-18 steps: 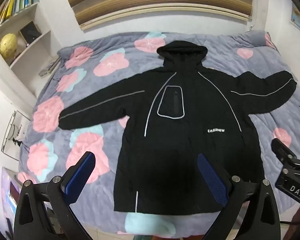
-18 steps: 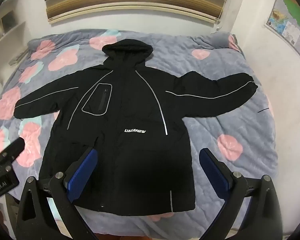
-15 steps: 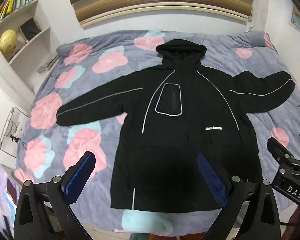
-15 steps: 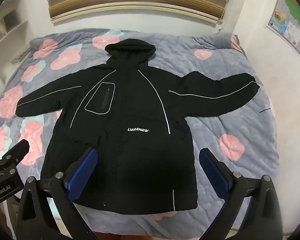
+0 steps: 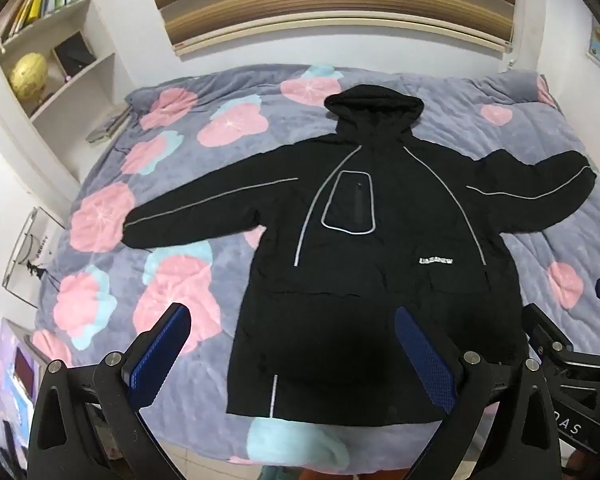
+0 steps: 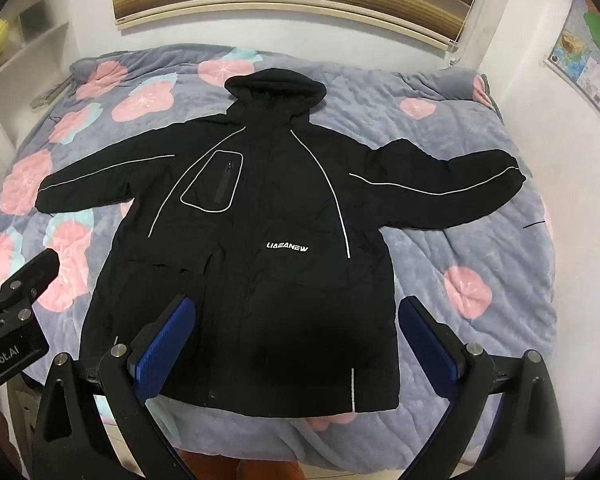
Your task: Fold large clothes
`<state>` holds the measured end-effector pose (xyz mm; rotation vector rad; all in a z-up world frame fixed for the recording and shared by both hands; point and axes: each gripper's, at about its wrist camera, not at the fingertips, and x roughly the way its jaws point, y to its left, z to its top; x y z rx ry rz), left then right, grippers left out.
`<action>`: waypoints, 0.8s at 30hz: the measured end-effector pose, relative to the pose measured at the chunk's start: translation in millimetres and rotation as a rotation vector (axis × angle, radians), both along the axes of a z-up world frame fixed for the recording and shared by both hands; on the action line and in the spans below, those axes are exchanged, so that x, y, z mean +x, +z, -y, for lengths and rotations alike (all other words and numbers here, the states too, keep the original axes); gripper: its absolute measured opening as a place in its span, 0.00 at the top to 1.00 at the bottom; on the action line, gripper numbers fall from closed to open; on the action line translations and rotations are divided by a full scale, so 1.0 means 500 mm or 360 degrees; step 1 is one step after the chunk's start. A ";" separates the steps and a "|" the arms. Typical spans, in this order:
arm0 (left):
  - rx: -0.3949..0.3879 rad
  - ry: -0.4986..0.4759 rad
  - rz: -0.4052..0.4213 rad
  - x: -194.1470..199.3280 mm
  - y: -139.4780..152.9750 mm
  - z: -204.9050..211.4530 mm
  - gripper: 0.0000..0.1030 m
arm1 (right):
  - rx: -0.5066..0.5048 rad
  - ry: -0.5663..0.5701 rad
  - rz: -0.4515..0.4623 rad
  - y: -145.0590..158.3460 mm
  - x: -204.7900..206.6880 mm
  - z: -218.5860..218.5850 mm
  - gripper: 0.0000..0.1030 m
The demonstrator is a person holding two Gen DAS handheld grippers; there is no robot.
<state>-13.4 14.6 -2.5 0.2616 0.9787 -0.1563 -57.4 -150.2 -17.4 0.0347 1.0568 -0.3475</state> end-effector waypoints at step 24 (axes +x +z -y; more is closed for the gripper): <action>0.0051 0.0027 0.0069 0.006 0.004 -0.009 0.01 | 0.0032 0.0007 -0.0025 -0.015 0.010 -0.006 0.01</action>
